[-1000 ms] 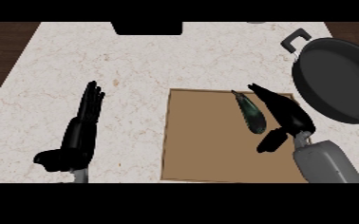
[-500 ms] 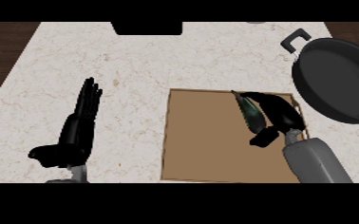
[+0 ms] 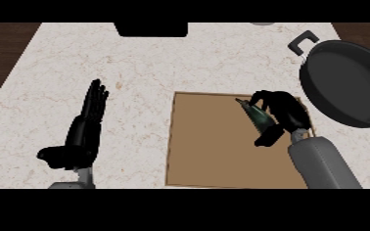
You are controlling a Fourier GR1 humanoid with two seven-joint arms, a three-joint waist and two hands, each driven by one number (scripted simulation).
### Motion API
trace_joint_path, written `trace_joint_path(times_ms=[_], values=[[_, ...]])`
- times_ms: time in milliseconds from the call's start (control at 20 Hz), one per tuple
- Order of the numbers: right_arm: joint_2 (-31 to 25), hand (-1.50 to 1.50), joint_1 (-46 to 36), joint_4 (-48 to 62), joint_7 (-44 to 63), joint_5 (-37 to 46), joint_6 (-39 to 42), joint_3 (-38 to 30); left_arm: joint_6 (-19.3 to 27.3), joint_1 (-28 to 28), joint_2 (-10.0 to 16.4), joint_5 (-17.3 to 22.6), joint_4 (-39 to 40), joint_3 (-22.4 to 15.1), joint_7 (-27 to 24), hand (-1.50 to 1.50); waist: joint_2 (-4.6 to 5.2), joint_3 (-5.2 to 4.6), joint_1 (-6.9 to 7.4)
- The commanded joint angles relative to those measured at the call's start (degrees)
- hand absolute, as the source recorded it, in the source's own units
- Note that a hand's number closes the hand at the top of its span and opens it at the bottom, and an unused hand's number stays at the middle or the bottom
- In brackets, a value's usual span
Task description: Pick the eggplant from the tray and place it in the pot
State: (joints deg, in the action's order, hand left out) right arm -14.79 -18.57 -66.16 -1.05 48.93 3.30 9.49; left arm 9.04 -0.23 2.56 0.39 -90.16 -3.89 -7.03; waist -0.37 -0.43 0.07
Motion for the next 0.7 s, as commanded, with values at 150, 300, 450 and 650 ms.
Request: trace_joint_path(times_ms=[150,300,450,650], values=[[2.1,1.50,-8.0,7.8,7.3,3.4,-5.0,-6.2,-2.0,-1.4,1.3,1.5,1.2,2.1,-0.6,0.00,0.80,0.46,1.20],[0.4,1.50,-13.5,11.6,25.0,3.9,-5.3,-14.6,-1.3,-2.3,-0.5,0.0,0.2,-0.8,-0.3,0.00,2.37,0.39,3.48],[-2.2,1.50,-17.1,15.0,35.5,5.6,-8.5,-19.6,-2.1,-2.8,0.3,0.0,-0.9,-1.1,0.0,0.00,3.46,0.38,5.65],[-6.4,1.50,-26.3,20.3,47.7,12.2,-12.2,-21.1,-3.3,-4.1,-0.1,0.0,0.0,-2.3,-0.2,0.00,3.71,0.27,8.25]])
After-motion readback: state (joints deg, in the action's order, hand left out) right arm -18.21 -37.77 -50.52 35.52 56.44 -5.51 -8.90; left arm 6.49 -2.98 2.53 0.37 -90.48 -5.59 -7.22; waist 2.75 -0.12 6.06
